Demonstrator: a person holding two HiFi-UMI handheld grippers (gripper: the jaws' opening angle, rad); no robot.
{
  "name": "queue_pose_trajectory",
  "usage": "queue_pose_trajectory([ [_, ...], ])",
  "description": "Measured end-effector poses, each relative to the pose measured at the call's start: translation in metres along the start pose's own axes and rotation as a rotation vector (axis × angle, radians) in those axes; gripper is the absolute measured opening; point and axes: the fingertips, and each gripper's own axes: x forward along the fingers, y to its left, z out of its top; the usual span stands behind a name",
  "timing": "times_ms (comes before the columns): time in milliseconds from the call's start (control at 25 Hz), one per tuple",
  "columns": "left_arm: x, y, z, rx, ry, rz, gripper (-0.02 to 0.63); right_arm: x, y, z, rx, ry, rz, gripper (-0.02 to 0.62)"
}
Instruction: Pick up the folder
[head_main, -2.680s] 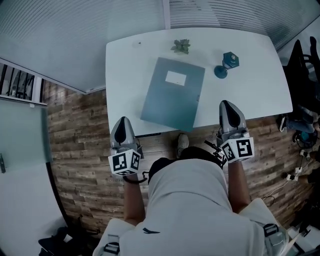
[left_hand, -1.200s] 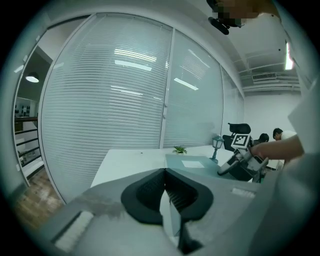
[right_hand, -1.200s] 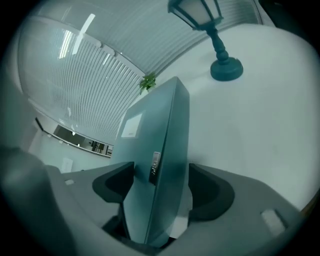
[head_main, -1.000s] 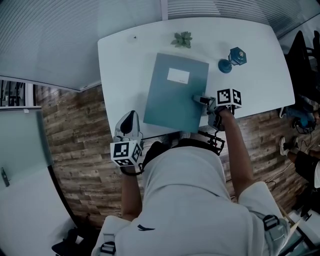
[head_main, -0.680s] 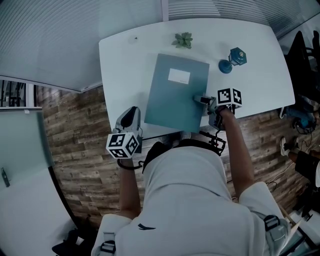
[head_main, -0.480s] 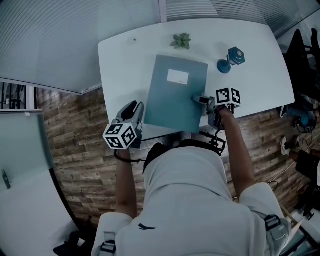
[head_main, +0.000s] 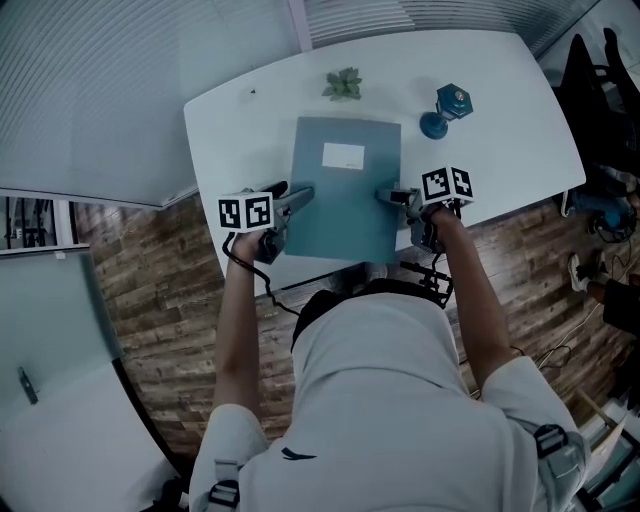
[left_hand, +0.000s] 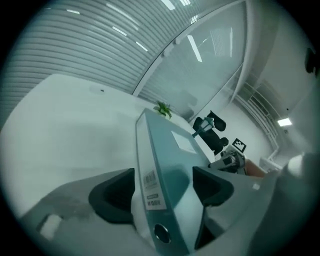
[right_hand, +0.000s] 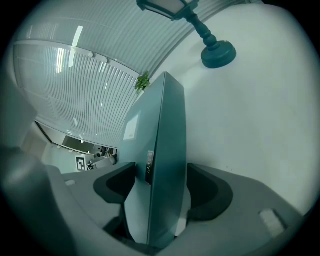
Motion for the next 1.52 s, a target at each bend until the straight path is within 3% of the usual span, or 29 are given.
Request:
queue_pose_trajectory([
  [80, 0.013, -0.002, -0.002, -0.061, 0.053, -0.05, 0.38, 0.0, 0.0, -0.001, 0.003, 0.001, 0.006, 0.324],
  [200, 0.019, -0.004, -0.001, -0.163, 0.065, -0.087, 0.38, -0.001, 0.001, -0.002, 0.015, -0.004, 0.03, 0.313],
  [480, 0.021, -0.003, 0.001, -0.222, 0.036, -0.02, 0.371, -0.002, 0.002, -0.003, 0.01, -0.039, 0.031, 0.314],
  [600, 0.019, 0.0, 0.001, -0.263, -0.005, -0.037, 0.354, -0.003, 0.003, -0.003, 0.008, -0.091, 0.032, 0.313],
  [800, 0.016, 0.0, -0.001, -0.352, 0.003, -0.079, 0.348, -0.005, 0.005, -0.003, -0.014, -0.151, 0.055, 0.313],
  [1000, 0.005, -0.005, -0.013, -0.498, -0.006, -0.197, 0.349, -0.007, 0.008, -0.005, -0.053, -0.184, 0.083, 0.316],
  [1240, -0.003, -0.013, -0.02, -0.523, -0.043, -0.288, 0.347, -0.008, 0.008, -0.003, -0.074, -0.19, 0.115, 0.319],
  [1400, -0.019, -0.026, -0.006, -0.584, -0.127, -0.414, 0.335, -0.016, 0.009, -0.005, -0.045, -0.227, 0.182, 0.319],
  [1480, -0.02, -0.04, -0.004, -0.585, -0.107, -0.498, 0.309, -0.017, 0.015, -0.009, -0.036, -0.219, 0.25, 0.317],
  [1520, -0.017, -0.051, -0.005, -0.571, -0.081, -0.536, 0.33, -0.015, 0.02, -0.012, -0.037, -0.21, 0.279, 0.314],
])
